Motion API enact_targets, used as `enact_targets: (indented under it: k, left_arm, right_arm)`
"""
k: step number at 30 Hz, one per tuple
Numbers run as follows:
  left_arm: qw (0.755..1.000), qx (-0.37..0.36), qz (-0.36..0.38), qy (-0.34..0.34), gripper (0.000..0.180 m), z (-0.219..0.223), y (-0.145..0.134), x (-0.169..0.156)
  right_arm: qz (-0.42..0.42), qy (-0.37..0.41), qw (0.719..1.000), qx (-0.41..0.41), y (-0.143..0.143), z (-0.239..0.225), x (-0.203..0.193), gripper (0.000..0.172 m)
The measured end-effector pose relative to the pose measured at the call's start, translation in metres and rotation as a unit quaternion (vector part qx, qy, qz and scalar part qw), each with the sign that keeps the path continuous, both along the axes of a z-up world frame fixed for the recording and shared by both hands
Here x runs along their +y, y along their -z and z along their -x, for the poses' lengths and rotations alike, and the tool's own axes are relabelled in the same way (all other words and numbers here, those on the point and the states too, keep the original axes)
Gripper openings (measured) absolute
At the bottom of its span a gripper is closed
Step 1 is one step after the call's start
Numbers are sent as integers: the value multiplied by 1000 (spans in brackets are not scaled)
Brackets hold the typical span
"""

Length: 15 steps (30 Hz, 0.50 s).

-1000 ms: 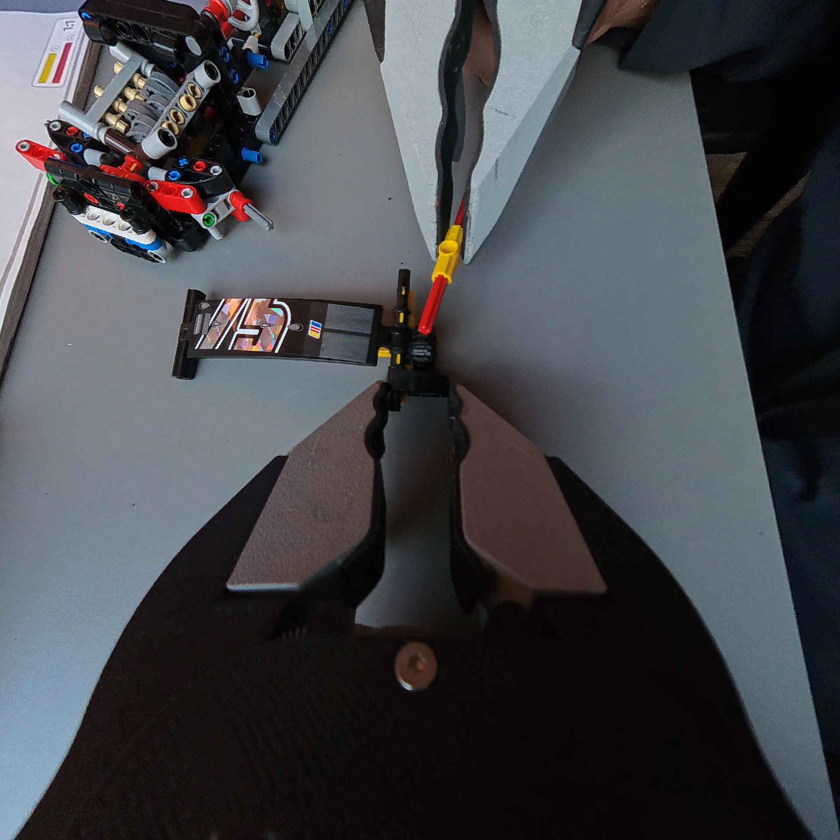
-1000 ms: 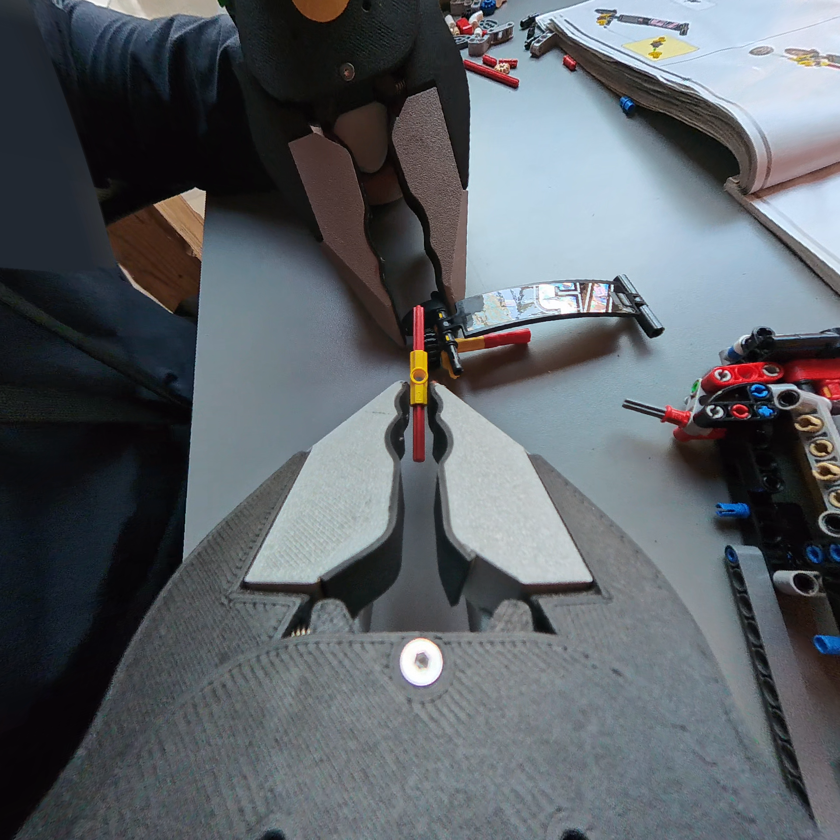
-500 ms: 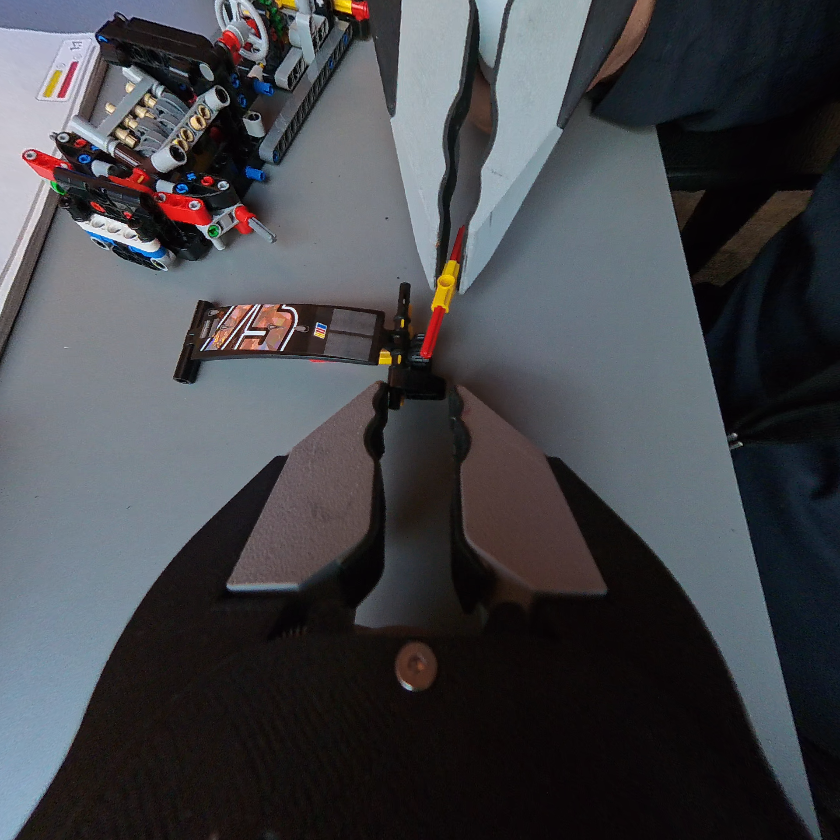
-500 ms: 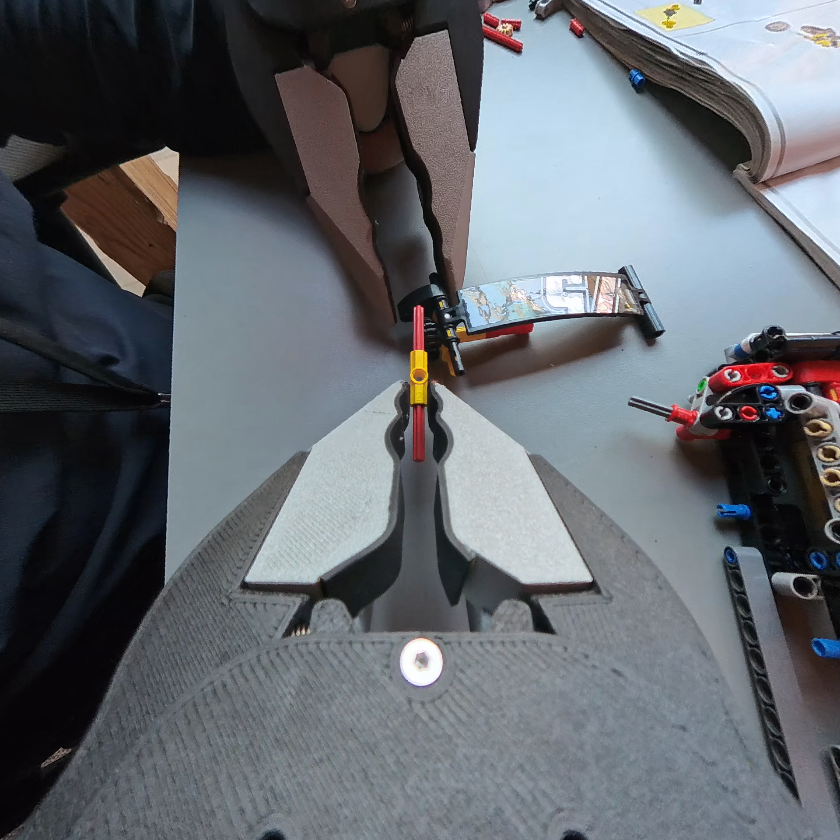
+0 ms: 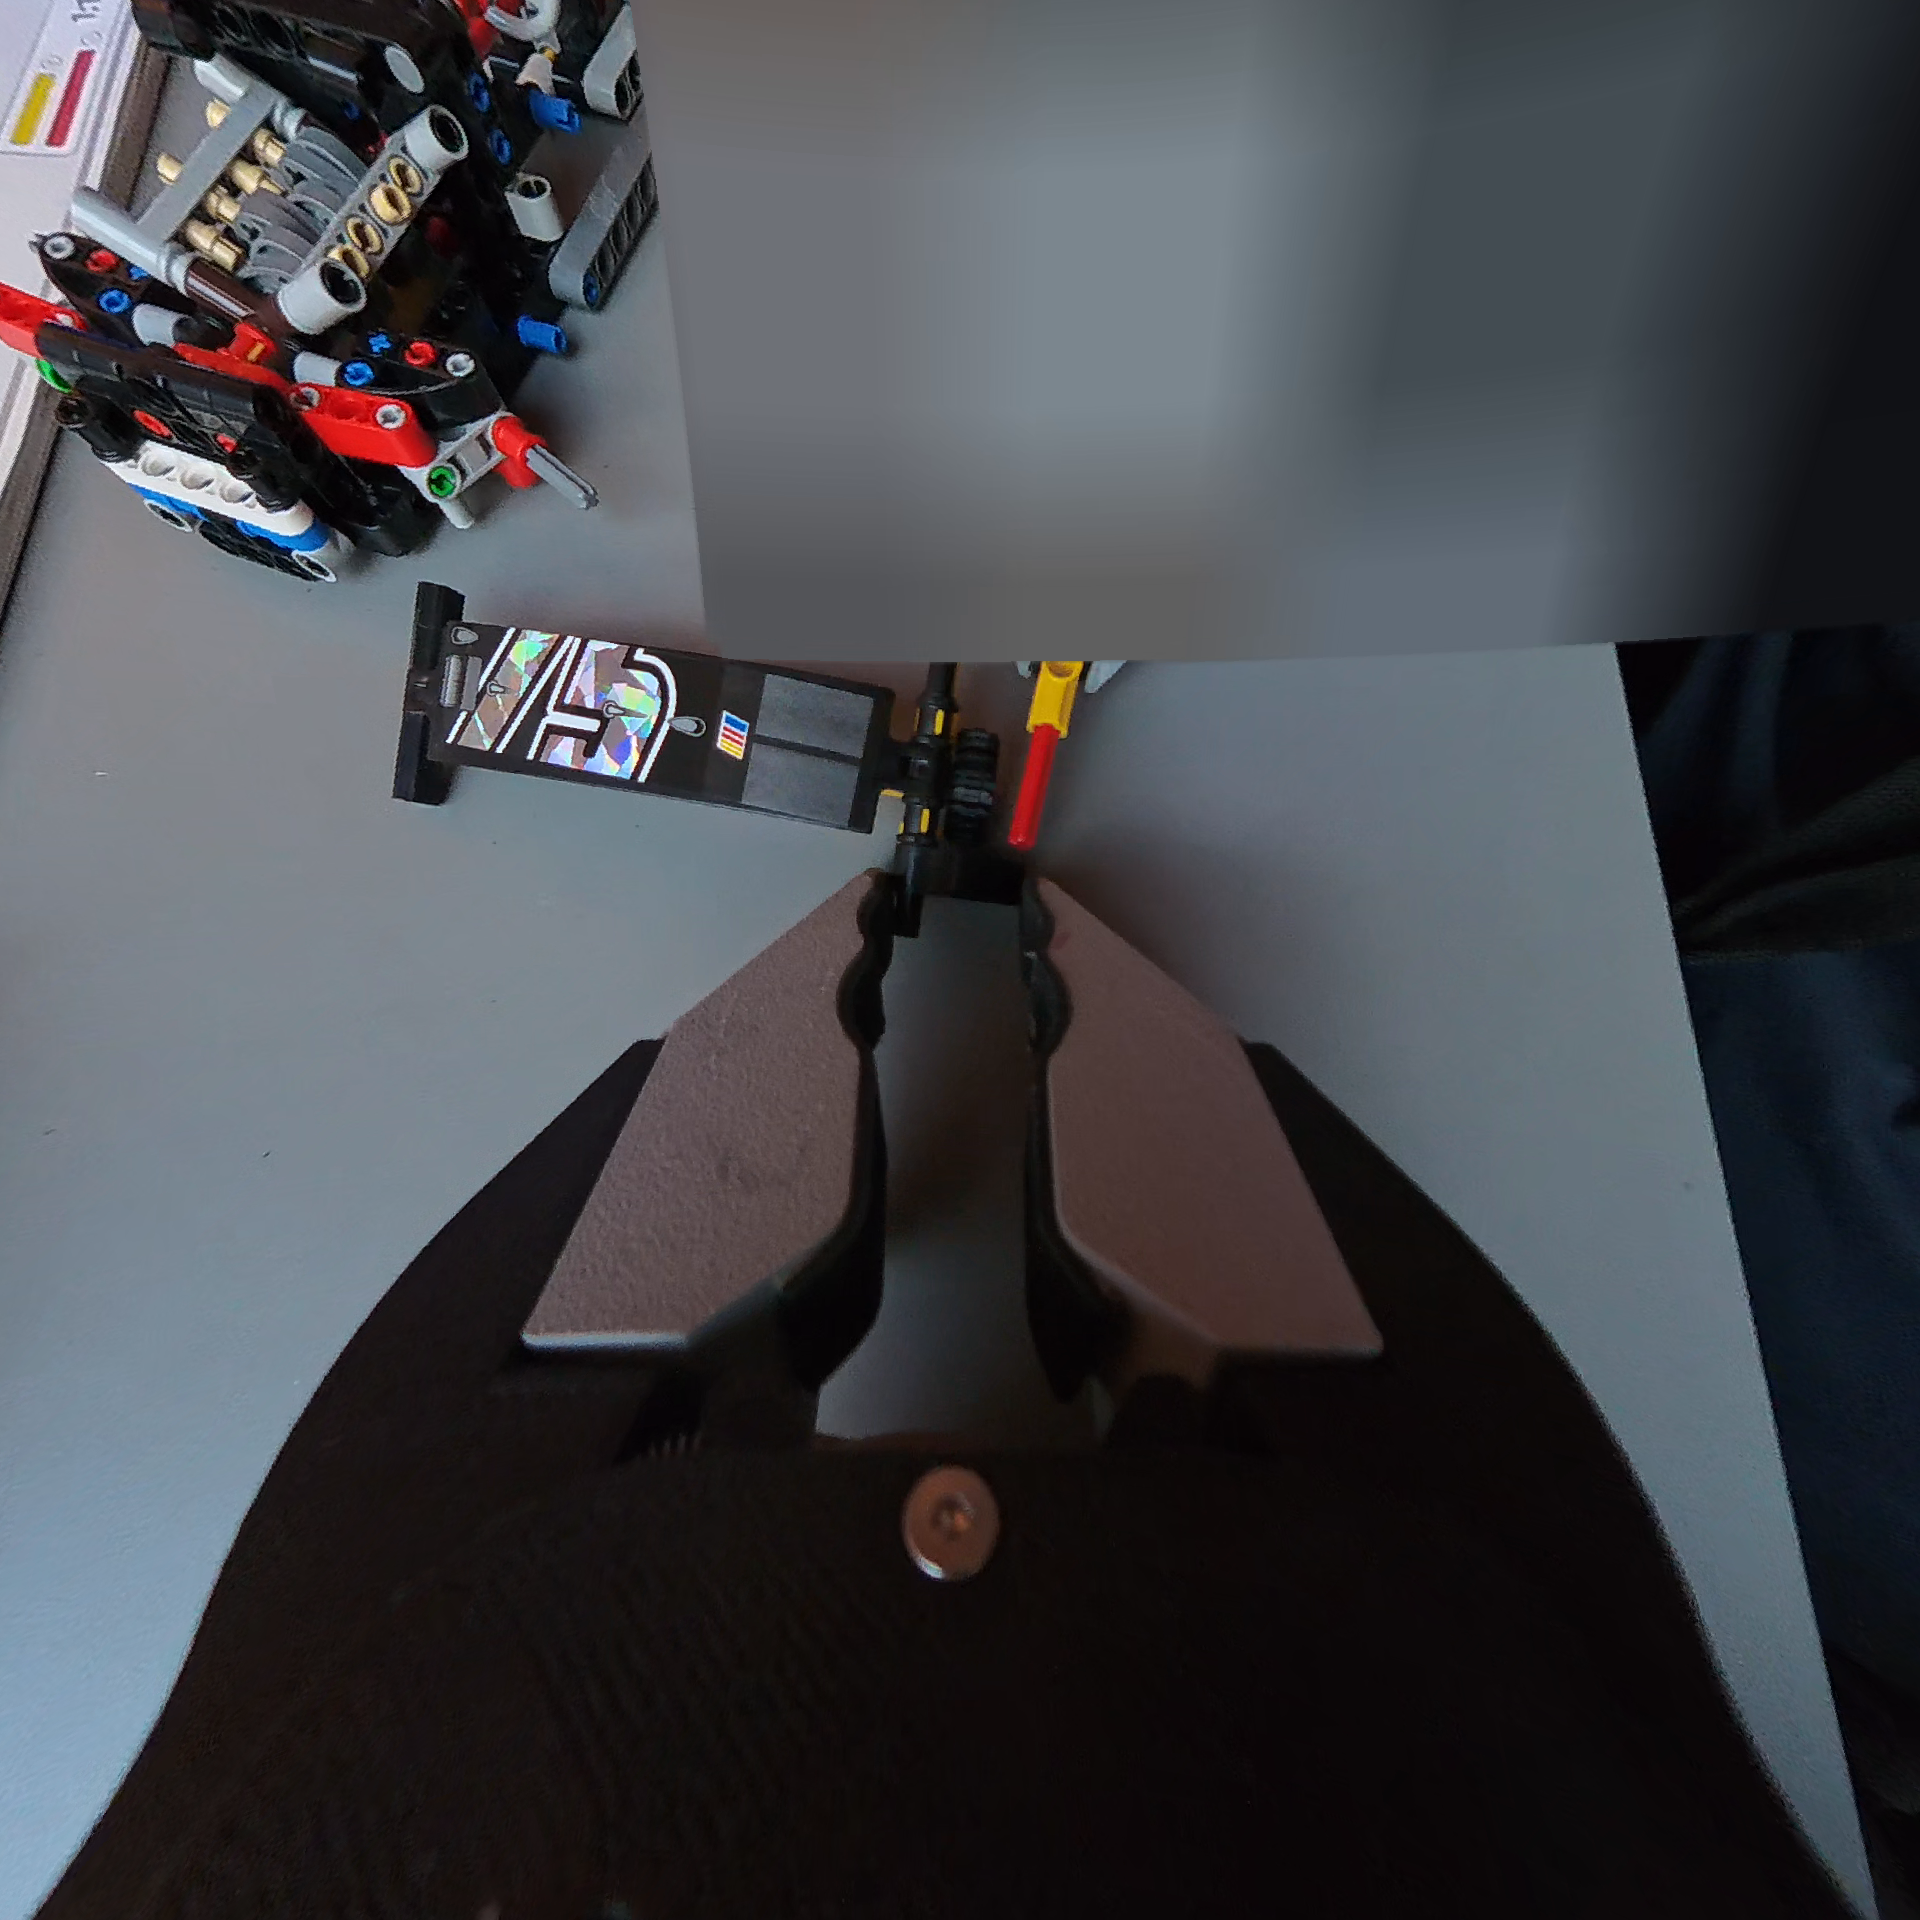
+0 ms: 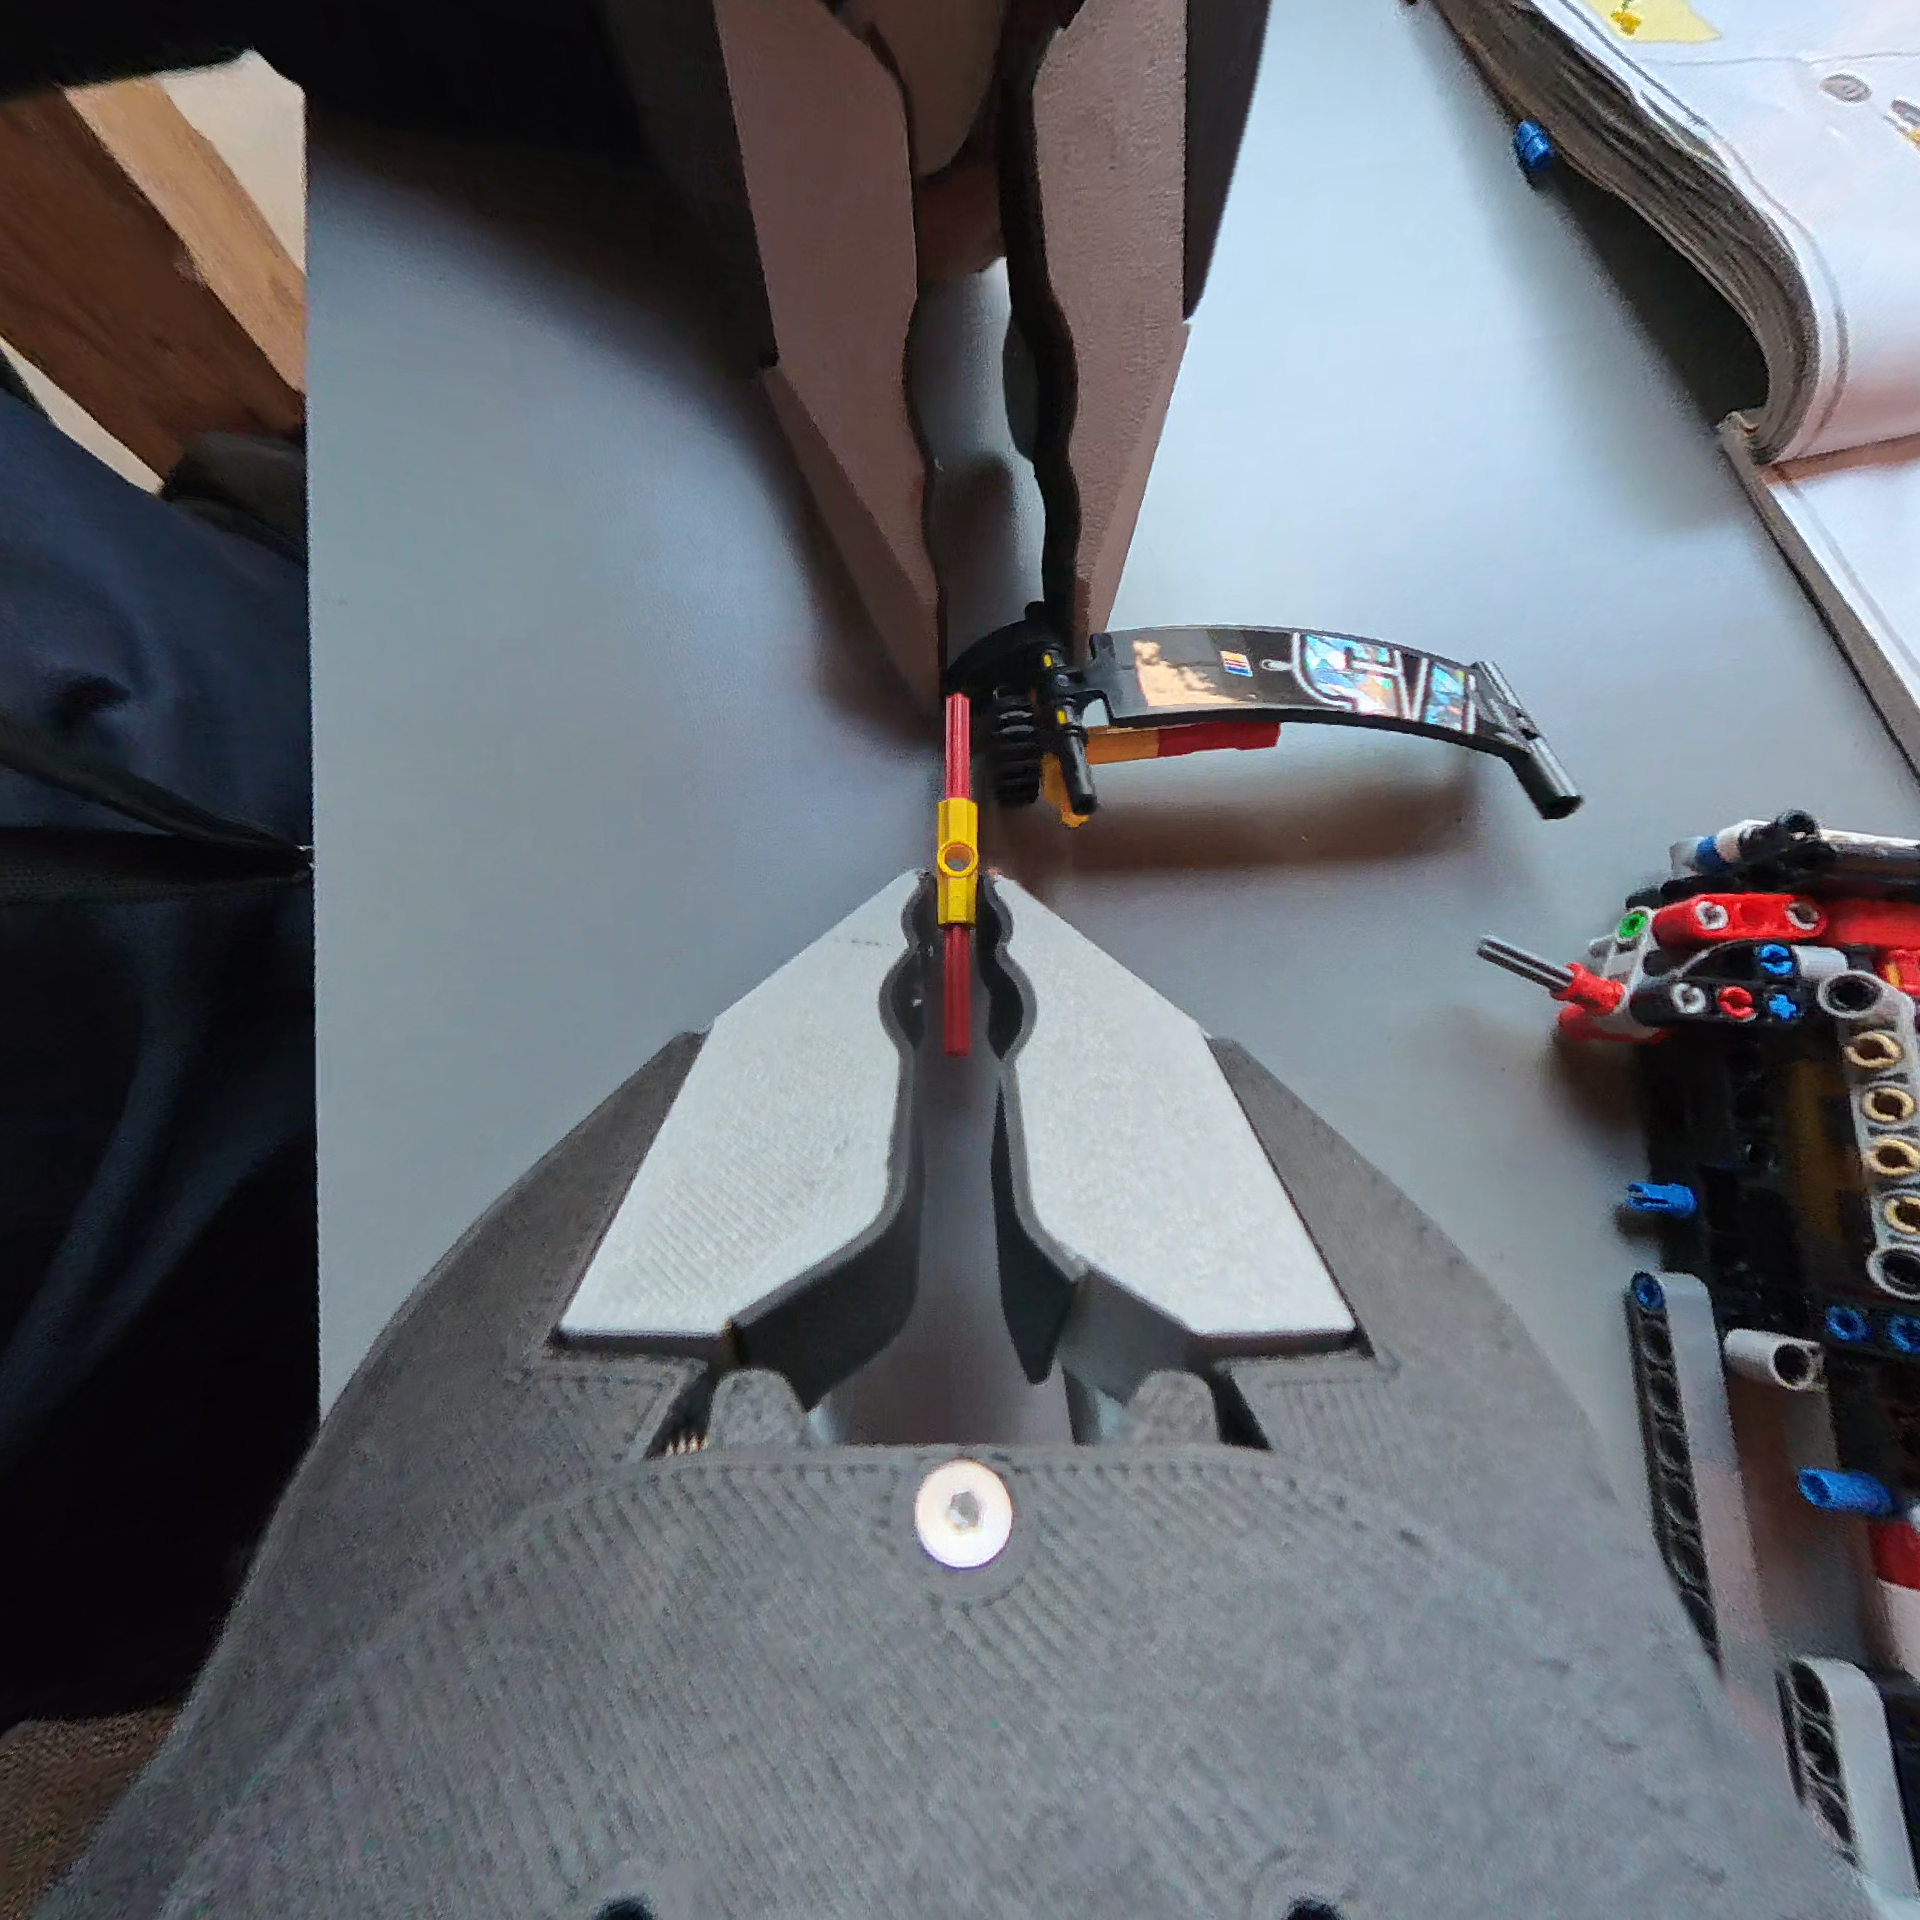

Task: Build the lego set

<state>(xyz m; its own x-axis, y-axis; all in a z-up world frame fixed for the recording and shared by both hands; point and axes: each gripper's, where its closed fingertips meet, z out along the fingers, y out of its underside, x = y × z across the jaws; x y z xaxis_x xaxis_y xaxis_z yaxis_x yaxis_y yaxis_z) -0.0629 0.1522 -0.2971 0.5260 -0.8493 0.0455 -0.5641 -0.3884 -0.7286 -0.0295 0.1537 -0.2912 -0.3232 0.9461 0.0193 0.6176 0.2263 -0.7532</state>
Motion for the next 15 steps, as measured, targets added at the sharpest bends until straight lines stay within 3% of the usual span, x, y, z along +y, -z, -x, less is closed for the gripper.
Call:
enact_targets:
  k: [15]
  left_arm:
    - [1000, 5, -8, 3, 22, 0, 0, -1]
  right_arm:
    - [-7, 19, 999, -31, 4, 1, 0, 5]
